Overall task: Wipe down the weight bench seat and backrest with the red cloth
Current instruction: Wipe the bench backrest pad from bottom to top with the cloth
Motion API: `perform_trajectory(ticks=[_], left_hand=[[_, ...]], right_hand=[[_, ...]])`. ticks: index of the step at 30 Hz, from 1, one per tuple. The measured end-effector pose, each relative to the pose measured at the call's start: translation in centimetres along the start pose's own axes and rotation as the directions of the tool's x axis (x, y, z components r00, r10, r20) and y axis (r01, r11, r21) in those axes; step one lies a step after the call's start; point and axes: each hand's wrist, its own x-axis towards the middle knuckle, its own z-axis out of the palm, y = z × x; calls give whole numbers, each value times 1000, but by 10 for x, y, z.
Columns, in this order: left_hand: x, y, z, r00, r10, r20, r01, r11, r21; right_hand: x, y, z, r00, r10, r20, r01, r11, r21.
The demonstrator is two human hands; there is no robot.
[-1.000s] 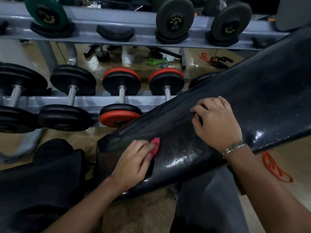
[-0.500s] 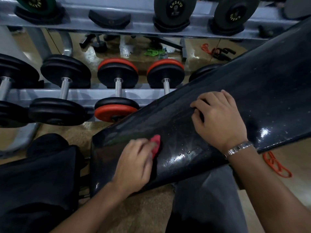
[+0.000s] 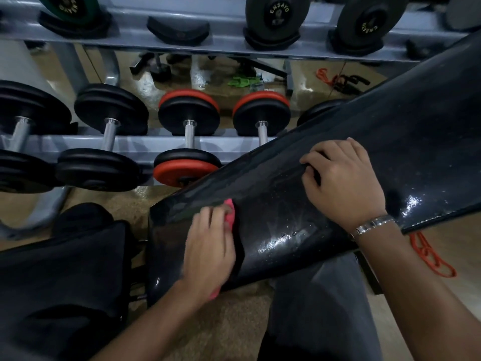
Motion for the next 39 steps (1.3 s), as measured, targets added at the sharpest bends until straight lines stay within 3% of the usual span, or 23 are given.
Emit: perform_trajectory(ticks=[1,3,5,7,9,10,12,14,15,17,19,20,21,24,26,27,28,30,32,34,36,38,39], left_hand=[[4,11,2,997,-80,-24,79,997,-7],[-1,26,7,1000,-7,-29,6,1000,-28],[-20,23,7,968,247,48,-246,969,-31],[-27,6,-1,830,532,168,-533,845,-41],[-22,-6,-4,753,619,221,-628,777,-38],[-17,-5,-2,795,572,203,-580,815,-24],[-7,18,2,954,284,95,-285,959,-6],[2,54,5,1000,12,0,-12,998,-59],[2,69,8,1000,2,-6,-2,997,-73],[-8,80,14,970,238,55,-236,970,-52],[-16,62,11,819,560,127,-562,827,-21],[-14,49,9,757,634,158,-641,768,-5],[-11,35,8,756,632,171,-643,766,11],[13,18,6,963,264,55,-262,964,-31],[30,31,10,1000,4,-30,-4,1000,-24],[33,42,12,998,-34,-46,34,999,-8],[30,53,14,999,-8,-40,7,1000,-19],[13,61,12,972,231,51,-228,972,-65],[1,45,4,820,558,128,-547,830,-110],[10,17,1,730,673,123,-658,739,-141],[27,2,7,857,513,40,-502,851,-156],[55,7,15,991,109,-73,-122,973,-196],[69,15,18,991,-82,-103,54,968,-245]], right_hand=[[0,0,0,1000,2,-1,-2,1000,-1],[0,-1,0,1000,4,-1,-4,1000,1],[0,-1,0,1000,9,0,-9,1000,8],[1,0,-1,1000,10,-1,-10,1000,7],[0,-1,-1,1000,11,-4,-11,1000,6],[1,-1,-1,1000,11,-5,-11,1000,5],[1,0,-1,1000,6,1,-6,1000,4],[2,0,-1,1000,9,8,-9,1000,0],[2,0,-1,1000,10,9,-10,1000,-2],[0,0,0,1000,8,10,-8,1000,-3],[0,0,-1,1000,7,14,-7,1000,3],[0,0,-1,1000,8,16,-8,1000,5],[0,0,-1,1000,10,17,-10,1000,7],[1,1,-1,1000,10,20,-10,1000,3],[1,1,-2,1000,12,22,-12,1000,3],[1,0,-2,1000,13,25,-13,1000,3],[0,0,-2,1000,13,28,-13,1000,3],[-1,0,-2,1000,16,27,-16,1000,4],[0,0,-2,1000,19,22,-19,1000,6],[0,0,-1,999,16,28,-17,1000,10],[1,0,-1,1000,13,24,-14,1000,9],[1,0,-1,1000,16,25,-17,1000,10],[1,0,-2,999,20,27,-20,1000,12]])
